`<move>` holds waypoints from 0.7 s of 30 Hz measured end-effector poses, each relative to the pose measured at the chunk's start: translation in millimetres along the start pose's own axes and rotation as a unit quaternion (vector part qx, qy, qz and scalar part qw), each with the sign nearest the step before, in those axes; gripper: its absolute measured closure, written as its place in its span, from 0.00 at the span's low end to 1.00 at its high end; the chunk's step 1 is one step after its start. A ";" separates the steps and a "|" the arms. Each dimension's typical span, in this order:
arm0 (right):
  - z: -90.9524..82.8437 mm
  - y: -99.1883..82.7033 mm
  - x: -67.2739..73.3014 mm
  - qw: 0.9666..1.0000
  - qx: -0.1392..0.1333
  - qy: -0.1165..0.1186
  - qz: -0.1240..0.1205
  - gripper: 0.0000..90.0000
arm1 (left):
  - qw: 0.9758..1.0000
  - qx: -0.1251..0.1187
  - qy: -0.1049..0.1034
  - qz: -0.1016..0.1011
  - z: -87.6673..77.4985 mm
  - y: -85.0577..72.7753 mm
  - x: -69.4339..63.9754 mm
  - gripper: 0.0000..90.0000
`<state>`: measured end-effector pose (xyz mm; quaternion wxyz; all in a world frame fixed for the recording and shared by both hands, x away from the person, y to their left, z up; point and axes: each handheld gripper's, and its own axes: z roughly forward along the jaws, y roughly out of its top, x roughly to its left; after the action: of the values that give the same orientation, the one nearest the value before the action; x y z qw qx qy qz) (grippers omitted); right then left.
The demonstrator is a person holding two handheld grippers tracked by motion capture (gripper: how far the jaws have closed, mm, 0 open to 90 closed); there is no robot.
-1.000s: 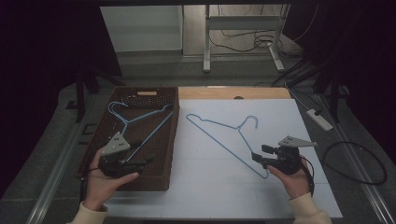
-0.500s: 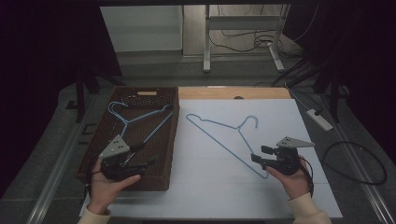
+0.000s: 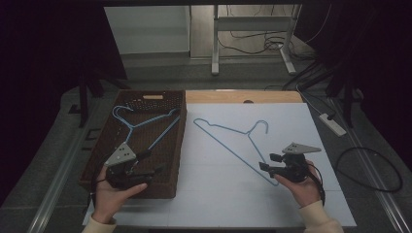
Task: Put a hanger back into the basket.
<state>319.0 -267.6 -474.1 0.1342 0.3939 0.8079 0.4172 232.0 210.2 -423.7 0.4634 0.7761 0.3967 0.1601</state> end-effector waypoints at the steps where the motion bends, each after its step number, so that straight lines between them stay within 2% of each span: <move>1: 1.0 0.4 0.3 1.000 0.004 -0.002 0.000 0.49 | 1.000 0.001 0.000 0.000 0.0 -0.2 -0.1 0.35; 3: 4.9 2.0 0.5 1.000 0.023 -0.002 0.005 0.57 | 1.000 0.003 -0.001 -0.003 0.3 -0.9 0.4 0.35; 5: 6.1 2.6 1.2 0.999 0.033 -0.005 0.001 0.61 | 1.000 0.005 -0.001 -0.004 0.5 -1.0 0.8 0.35; 7: 8.9 3.5 2.8 0.998 0.058 -0.012 -0.008 0.73 | 1.000 0.005 0.000 -0.004 0.6 -1.2 1.1 0.35; 9: 12.7 3.9 3.6 0.996 0.090 -0.016 -0.010 0.84 | 1.000 0.005 0.000 -0.004 0.6 -1.2 1.1 0.35; 11: 18.4 4.2 5.3 0.992 0.123 -0.030 -0.015 0.97 | 1.000 0.004 0.000 -0.003 0.9 -1.4 0.3 0.35; 12: 20.9 4.3 6.3 0.990 0.135 -0.035 -0.017 1.00 | 1.000 0.004 0.001 -0.002 0.8 -1.4 -0.2 0.35; 13: 24.7 4.0 7.4 0.987 0.149 -0.048 -0.022 1.00 | 1.000 0.005 -0.001 0.001 0.8 -1.3 -1.3 0.35; 16: 26.6 2.1 8.4 0.986 0.161 -0.048 -0.015 1.00 | 1.000 0.006 -0.002 0.002 0.8 -1.4 -2.3 0.35; 21: 20.0 -10.5 10.7 0.980 0.184 -0.069 -0.010 1.00 | 1.000 0.009 -0.004 0.002 1.7 -2.2 -2.9 0.35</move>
<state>317.5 -251.8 -493.3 0.1195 0.4315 0.8635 0.2319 230.2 207.5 -426.1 0.4577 0.7817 0.3946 0.1544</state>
